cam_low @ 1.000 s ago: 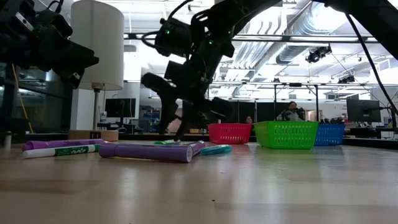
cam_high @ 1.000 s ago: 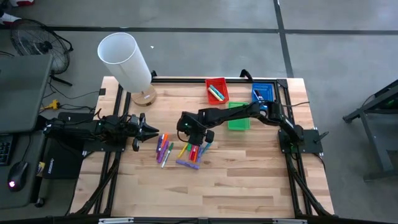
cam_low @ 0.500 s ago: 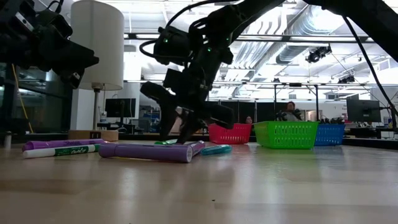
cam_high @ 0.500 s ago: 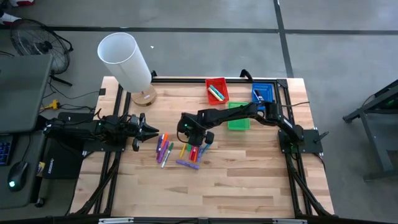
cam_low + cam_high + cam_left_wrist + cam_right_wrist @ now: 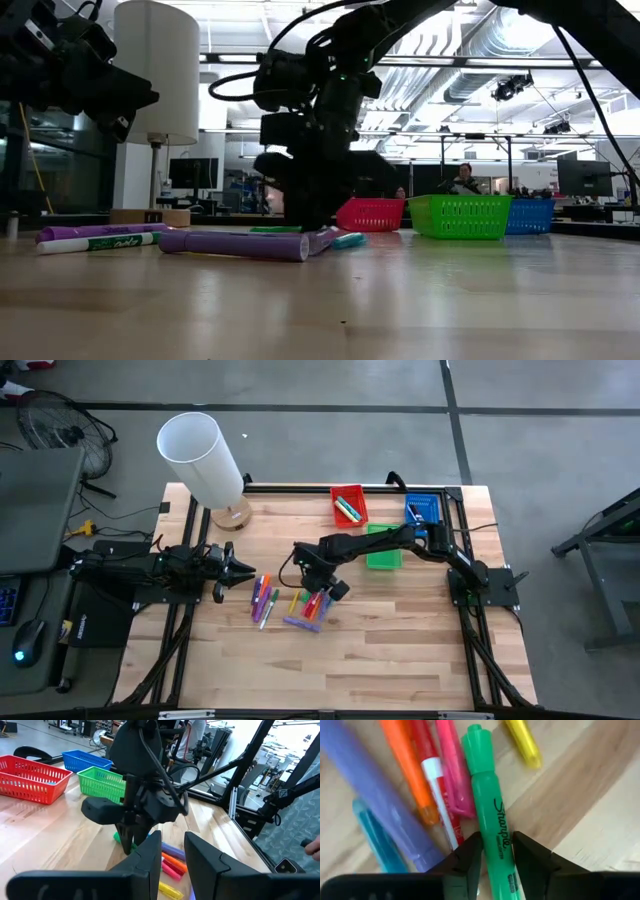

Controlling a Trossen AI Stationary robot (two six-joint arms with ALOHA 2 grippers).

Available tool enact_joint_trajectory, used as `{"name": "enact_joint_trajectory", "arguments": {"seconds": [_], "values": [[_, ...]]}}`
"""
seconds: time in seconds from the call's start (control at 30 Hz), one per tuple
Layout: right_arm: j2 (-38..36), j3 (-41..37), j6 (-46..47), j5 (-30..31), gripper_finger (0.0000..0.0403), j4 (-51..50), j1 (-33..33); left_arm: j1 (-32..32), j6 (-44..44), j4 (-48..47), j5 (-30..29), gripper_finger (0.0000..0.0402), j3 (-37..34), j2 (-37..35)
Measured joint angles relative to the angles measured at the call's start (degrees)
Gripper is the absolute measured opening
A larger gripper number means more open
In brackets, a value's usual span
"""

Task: Pick & Place Markers
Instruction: Put the green highlighter in the red bin

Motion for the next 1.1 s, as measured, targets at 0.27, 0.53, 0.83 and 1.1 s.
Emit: {"name": "enact_joint_trajectory", "arguments": {"seconds": [0.27,0.53,0.83,1.1], "values": [[0.0,-0.1,22.7,0.0,0.0070,0.1,-0.4,0.0,0.0,0.0,0.0,0.0083,0.0,0.0],[0.0,-0.2,35.3,1.5,0.0069,0.8,-0.7,0.0,0.0,0.0,0.0,0.0083,0.0,0.0],[0.0,-0.2,37.5,4.4,0.0056,1.1,-0.7,0.0,0.0,0.0,0.0,0.0083,0.0,0.0],[0.0,-0.2,38.6,7.7,0.0054,1.2,-0.5,0.0,0.0,0.0,0.0,0.0083,0.0,0.0]]}}
